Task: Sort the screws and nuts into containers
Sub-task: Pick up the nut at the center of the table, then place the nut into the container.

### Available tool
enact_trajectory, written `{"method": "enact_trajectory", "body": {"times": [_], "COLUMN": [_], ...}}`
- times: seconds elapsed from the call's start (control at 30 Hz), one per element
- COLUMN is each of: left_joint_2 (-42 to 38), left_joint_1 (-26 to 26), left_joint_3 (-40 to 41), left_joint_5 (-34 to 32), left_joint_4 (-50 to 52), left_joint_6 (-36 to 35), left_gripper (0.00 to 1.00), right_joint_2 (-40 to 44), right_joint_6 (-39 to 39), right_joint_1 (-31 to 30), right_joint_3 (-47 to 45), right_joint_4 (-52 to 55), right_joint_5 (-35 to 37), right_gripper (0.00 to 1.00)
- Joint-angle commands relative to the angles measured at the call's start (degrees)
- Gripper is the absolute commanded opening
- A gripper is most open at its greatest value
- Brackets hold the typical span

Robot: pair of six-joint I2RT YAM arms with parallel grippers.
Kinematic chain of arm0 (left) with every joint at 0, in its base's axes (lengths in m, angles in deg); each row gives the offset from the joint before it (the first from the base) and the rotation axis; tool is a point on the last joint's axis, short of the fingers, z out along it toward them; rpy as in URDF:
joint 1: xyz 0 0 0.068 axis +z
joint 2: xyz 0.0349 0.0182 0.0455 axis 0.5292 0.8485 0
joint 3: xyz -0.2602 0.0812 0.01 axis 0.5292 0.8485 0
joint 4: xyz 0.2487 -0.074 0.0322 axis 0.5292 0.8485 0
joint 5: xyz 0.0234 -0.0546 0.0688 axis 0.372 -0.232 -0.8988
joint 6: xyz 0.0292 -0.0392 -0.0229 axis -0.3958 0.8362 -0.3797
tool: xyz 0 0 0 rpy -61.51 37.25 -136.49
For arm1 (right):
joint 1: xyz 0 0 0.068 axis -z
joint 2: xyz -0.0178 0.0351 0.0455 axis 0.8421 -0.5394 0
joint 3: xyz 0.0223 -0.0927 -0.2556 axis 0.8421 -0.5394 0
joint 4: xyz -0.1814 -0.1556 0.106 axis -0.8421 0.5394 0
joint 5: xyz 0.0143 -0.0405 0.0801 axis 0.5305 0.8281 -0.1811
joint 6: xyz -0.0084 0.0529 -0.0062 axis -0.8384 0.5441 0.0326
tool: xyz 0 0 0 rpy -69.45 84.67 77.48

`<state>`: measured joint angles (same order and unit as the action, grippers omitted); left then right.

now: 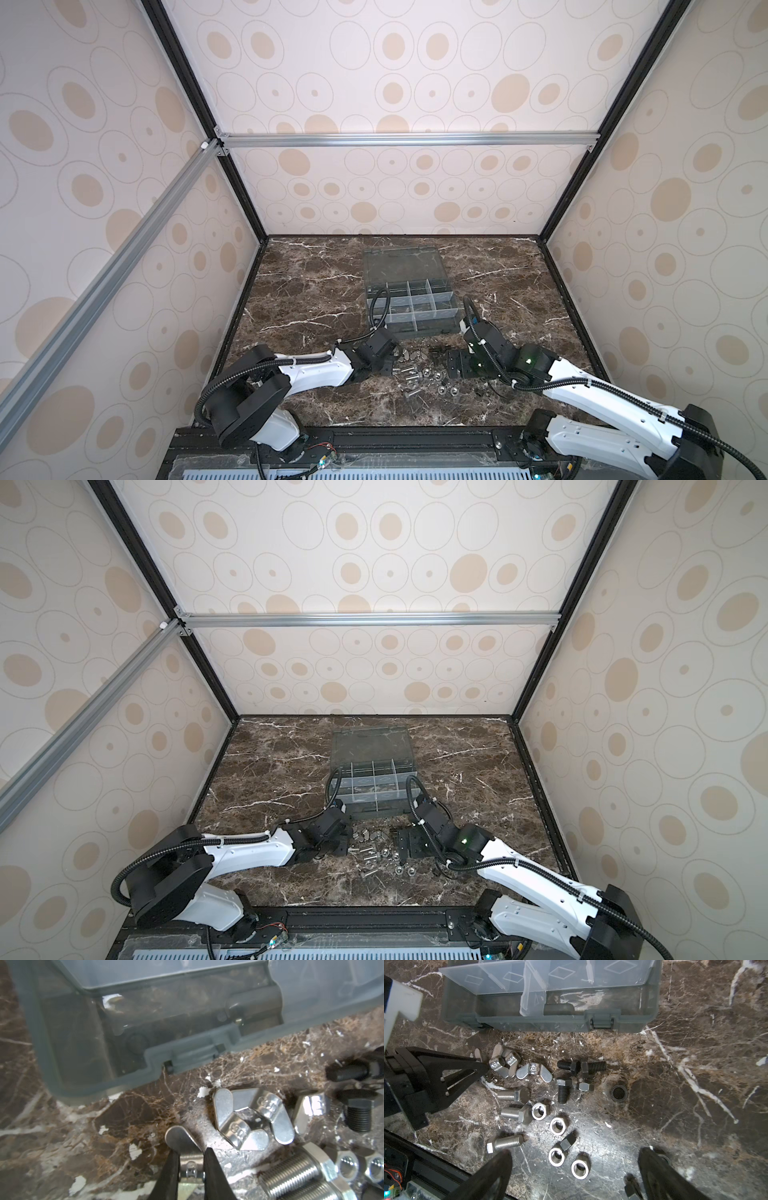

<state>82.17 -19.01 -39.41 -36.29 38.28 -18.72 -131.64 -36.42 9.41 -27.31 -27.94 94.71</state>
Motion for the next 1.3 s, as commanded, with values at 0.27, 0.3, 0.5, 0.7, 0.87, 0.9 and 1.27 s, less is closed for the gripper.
{"method": "enact_trajectory", "body": {"times": [0.27,0.3,0.5,0.7,0.87,0.9,1.27], "left_joint_2": [-3.27,-4.16,-8.47,-9.17,-5.96,-5.25,-0.46], "left_joint_1": [-0.63,-0.63,-0.63,-0.46,2.04,2.68,9.11], "left_joint_3": [-1.32,-1.52,-5.24,-12.06,-15.43,-15.76,-14.69], "left_joint_5": [-1.53,-1.45,-1.63,-4.06,-3.91,-3.59,0.12], "left_joint_4": [3.77,4.03,6.07,7.52,5.85,5.32,0.89], "left_joint_6": [0.07,0.05,-2.07,-6.63,-9.33,-9.63,-10.46], "left_gripper": [0.15,0.15,0.13,0.14,0.15,0.16,0.15], "right_joint_2": [1.34,1.43,1.79,3.35,3.88,3.9,3.73], "right_joint_6": [0.8,0.7,0.08,1.34,1.32,1.08,0.96], "right_joint_1": [-0.55,-0.5,-0.53,-0.49,-0.55,-0.5,-0.53], "right_joint_3": [-0.36,-0.24,0.73,-0.22,0.05,0.34,1.19], "right_joint_4": [1.64,1.81,3.35,3.14,4.23,4.77,5.59], "right_joint_5": [1.25,1.35,2.14,2.18,2.33,2.5,3.14], "right_gripper": [0.98,0.98,0.98,0.98,0.98,0.98,0.97]}}
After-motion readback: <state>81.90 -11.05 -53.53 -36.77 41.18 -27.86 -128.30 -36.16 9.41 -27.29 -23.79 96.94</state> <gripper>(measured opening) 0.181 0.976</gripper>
